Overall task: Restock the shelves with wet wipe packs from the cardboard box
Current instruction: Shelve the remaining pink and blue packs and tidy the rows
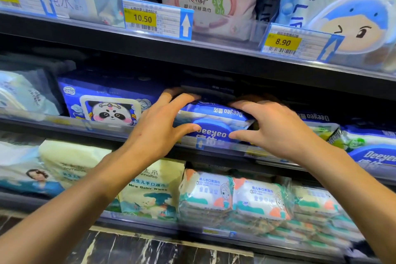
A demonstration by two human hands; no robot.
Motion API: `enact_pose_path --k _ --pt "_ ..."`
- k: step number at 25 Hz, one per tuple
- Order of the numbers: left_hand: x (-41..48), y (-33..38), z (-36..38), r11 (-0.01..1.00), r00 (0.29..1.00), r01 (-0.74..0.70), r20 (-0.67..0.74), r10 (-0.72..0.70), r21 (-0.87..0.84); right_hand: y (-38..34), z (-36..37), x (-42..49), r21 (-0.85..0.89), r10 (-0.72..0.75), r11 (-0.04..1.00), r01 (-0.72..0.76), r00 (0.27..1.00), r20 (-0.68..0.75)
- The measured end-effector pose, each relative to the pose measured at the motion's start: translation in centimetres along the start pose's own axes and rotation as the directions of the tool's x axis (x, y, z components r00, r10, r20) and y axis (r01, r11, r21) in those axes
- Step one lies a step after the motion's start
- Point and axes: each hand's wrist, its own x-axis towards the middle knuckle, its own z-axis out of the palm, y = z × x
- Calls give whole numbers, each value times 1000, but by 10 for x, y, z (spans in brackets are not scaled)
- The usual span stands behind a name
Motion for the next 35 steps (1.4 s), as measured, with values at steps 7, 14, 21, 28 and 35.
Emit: enact_pose_path --k 7,14,21,28,35 --pt "10 7 11 990 998 38 -59 -30 139 -4 -6 7 -162 50 986 -44 998 33" --pt "41 13 15 946 990 131 9 -140 296 3 1 27 -100 122 988 -116 991 47" --pt "43 23 3 902 980 68 139 -140 427 -8 -12 20 -162 199 970 -180 974 107" --pt "12 30 -12 650 993 -110 63 96 752 -16 9 -7 -326 268 906 -268 962 -46" --pt "16 31 -17 607 993 -119 102 62 786 -31 3 -16 -368 292 886 -283 956 -33"
